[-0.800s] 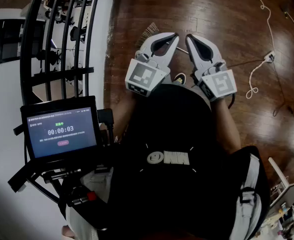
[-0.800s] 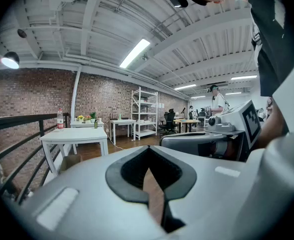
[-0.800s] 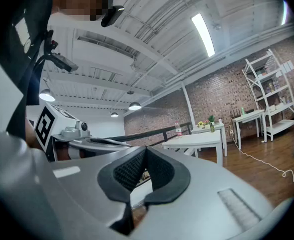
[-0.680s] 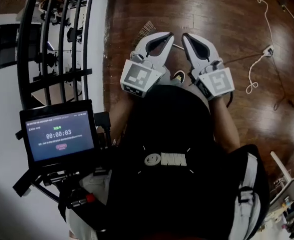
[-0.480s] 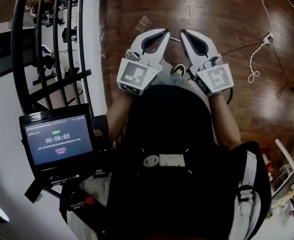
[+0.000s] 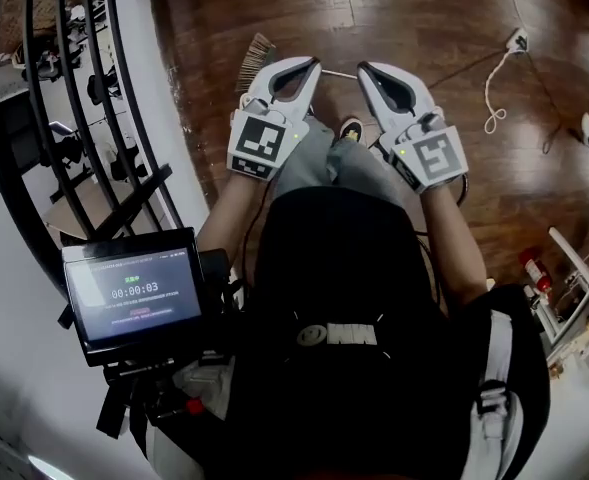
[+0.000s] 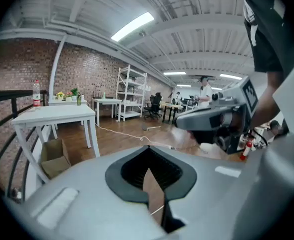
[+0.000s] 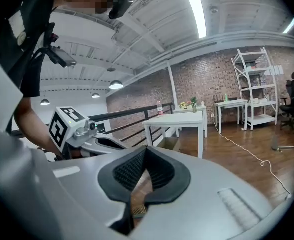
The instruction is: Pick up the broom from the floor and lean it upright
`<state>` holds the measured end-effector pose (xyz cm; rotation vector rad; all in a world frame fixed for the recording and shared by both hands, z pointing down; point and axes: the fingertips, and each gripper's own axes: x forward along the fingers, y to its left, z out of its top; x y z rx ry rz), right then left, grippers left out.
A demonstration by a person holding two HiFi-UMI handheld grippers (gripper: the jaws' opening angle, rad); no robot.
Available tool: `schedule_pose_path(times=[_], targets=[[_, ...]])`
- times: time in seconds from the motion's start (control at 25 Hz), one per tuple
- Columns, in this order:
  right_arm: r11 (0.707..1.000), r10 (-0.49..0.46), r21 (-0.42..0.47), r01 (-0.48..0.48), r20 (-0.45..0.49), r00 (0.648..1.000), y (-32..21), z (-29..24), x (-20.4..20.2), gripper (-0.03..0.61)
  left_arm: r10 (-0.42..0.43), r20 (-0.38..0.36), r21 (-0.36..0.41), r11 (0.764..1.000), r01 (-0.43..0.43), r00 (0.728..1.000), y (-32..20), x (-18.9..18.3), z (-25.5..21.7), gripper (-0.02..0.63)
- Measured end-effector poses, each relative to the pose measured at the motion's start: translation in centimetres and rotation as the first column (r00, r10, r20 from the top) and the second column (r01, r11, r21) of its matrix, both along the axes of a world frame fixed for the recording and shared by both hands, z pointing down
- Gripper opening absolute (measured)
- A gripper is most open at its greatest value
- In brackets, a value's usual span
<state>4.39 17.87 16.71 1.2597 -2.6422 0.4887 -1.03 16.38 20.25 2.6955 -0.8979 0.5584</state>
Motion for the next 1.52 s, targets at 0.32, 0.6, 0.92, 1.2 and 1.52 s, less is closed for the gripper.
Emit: schedule_pose_path(times=[0.32, 0.6, 0.92, 1.2, 1.52], targets=[[0.995, 0.059, -0.083, -0.061, -0.023, 0.998, -1.8, 6.3, 1.1, 0.003, 0.145, 0.190, -0.075, 0.988, -0.132, 0.971, -2.4, -0.3, 11.3, 0.014], [0.990, -0.043, -0.134, 0.031, -0.081, 0.996, -5.4, 17.8, 3.4, 0.003, 0.317, 0.271, -0.263, 0.933, -0.246, 0.909, -2.0, 5.1, 26.3, 0.097], [0.984, -0.036, -0.174, 0.022, -0.077, 0.996, -7.1, 27.4, 4.0, 0.003, 0.441, 0.297, -0.400, 0.863, -0.309, 0.847, -0.7, 6.7, 38.9, 0.209], [0.989, -0.034, -0.143, 0.030, -0.022, 0.999, -9.0, 32.6, 1.2, 0.003, 0.454, 0.296, -0.421, 0.852, -0.312, 0.841, -1.1, 5.7, 47.2, 0.216], [0.985, -0.024, -0.170, 0.017, -0.039, 0.999, -10.4, 35.6, 2.0, 0.003, 0.436, 0.324, -0.454, 0.850, -0.266, 0.839, -0.9, 4.1, 51.7, 0.225]])
